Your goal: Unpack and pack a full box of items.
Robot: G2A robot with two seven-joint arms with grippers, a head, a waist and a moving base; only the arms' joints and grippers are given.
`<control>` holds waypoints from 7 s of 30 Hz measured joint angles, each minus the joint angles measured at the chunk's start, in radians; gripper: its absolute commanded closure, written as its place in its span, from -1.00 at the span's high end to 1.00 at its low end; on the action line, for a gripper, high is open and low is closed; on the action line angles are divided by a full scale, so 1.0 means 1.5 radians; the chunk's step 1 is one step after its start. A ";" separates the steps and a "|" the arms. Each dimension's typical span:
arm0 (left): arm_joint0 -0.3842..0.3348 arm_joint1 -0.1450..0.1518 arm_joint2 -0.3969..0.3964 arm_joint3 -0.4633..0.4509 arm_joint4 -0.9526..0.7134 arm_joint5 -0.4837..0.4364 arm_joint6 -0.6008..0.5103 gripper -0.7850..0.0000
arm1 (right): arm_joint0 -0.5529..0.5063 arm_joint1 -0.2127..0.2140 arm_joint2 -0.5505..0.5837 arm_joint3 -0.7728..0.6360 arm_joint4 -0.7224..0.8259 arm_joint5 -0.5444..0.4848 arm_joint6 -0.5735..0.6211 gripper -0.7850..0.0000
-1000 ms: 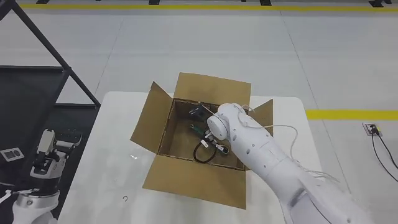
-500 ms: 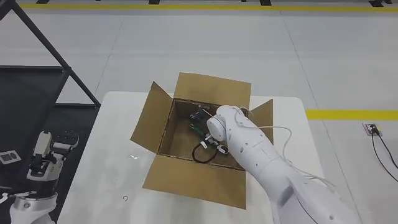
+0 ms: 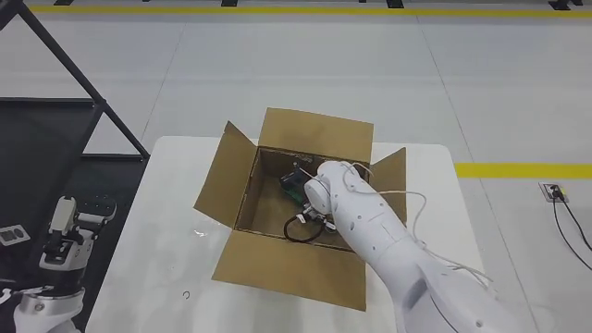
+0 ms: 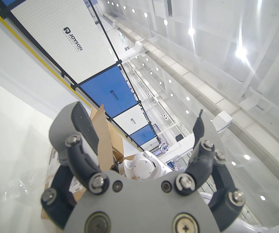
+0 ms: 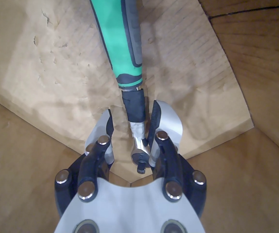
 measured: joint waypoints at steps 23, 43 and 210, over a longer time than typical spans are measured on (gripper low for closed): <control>-0.011 -0.001 0.013 -0.002 0.011 0.006 -0.004 1.00 | 0.064 0.015 0.066 0.026 0.070 -0.130 -0.054 -1.00; -0.052 -0.002 0.072 0.003 0.038 0.022 -0.016 1.00 | 0.007 0.180 0.254 -0.426 0.085 -0.167 0.016 -1.00; -0.171 0.016 0.200 0.094 0.240 0.179 -0.081 -1.00 | -0.585 0.393 0.674 -0.851 0.237 0.175 -0.143 -1.00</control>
